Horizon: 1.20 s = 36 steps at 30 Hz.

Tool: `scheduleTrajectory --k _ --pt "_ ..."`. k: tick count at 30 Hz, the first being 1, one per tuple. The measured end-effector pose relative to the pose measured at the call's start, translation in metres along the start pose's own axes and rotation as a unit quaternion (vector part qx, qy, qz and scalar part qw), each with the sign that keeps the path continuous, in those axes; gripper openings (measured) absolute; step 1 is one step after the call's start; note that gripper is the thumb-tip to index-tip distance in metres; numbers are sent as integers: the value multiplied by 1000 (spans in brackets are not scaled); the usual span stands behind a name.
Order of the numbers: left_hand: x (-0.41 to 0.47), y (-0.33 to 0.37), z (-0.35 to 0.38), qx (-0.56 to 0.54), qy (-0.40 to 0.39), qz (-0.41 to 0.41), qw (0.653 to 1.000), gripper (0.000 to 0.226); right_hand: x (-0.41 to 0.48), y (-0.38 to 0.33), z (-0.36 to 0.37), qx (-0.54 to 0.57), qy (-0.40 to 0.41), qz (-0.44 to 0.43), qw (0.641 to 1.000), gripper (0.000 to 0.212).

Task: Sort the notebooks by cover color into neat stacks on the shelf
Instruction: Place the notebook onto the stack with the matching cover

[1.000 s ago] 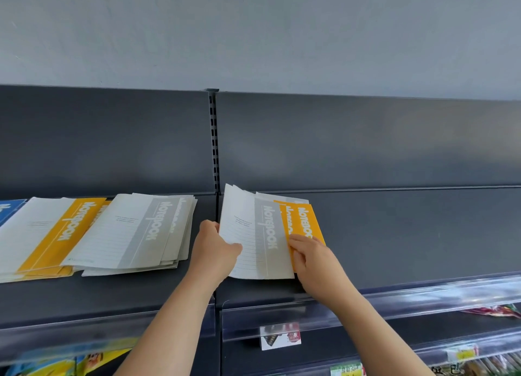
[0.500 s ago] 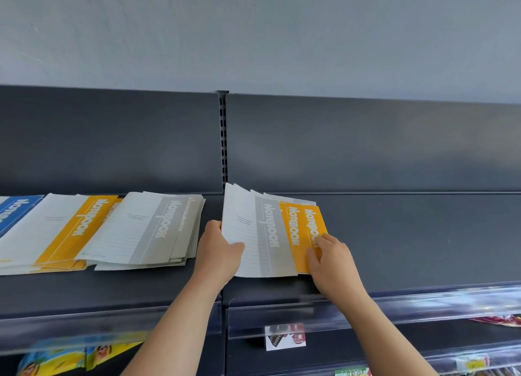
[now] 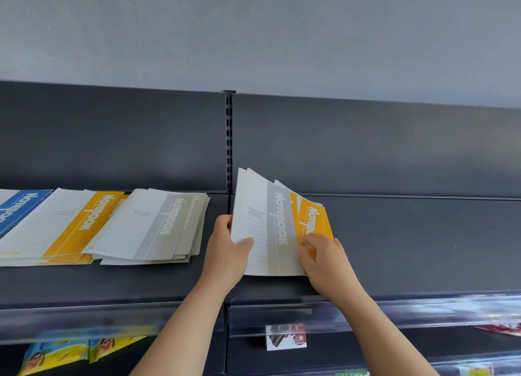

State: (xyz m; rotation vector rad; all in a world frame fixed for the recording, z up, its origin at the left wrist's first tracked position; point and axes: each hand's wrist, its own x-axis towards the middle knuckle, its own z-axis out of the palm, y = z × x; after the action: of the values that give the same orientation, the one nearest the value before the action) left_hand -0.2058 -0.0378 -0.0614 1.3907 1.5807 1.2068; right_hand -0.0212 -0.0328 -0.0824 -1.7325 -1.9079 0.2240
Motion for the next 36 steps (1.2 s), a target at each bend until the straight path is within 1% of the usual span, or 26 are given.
scheduleTrajectory --k 3,6,10,13,18,21,25,29,31,33,35,36 --pt "0 -3 -4 -1 -2 -8 1000 35 3 1 0 -30 24 30 999 26" --pt "1 -6 -5 8 -1 -26 1000 33 3 5 -2 -30 -16 54 998 24" --pt "3 -6 -7 21 -15 -51 998 32 -3 -2 -1 8 -14 34 999 29" --pt "2 -6 -9 26 -20 -58 998 35 -7 -8 0 17 -24 11 1000 26" --pt "-1 -11 -12 23 6 -60 998 35 -11 2 -4 24 1 47 999 19" --pt "-1 -11 -12 17 -5 -68 998 35 -15 -2 -6 11 -12 47 999 23" --pt "-5 -8 -10 19 -12 -67 998 34 -18 -6 -5 39 -20 45 998 26" --pt "-12 -1 -14 -26 7 -55 998 35 -16 -8 -11 73 -19 73 994 18" --pt "-16 5 -20 -61 17 -47 997 37 -13 -16 -15 82 -25 76 993 27" --pt "-18 10 -27 -90 31 -39 995 36 -9 -27 -17 118 -27 79 990 34" --pt "-20 13 -37 -110 48 -31 992 36 -5 -40 -18 149 -23 88 985 38" --pt "-20 13 -43 -115 55 -28 991 36 -3 -45 -16 149 -21 84 985 35"
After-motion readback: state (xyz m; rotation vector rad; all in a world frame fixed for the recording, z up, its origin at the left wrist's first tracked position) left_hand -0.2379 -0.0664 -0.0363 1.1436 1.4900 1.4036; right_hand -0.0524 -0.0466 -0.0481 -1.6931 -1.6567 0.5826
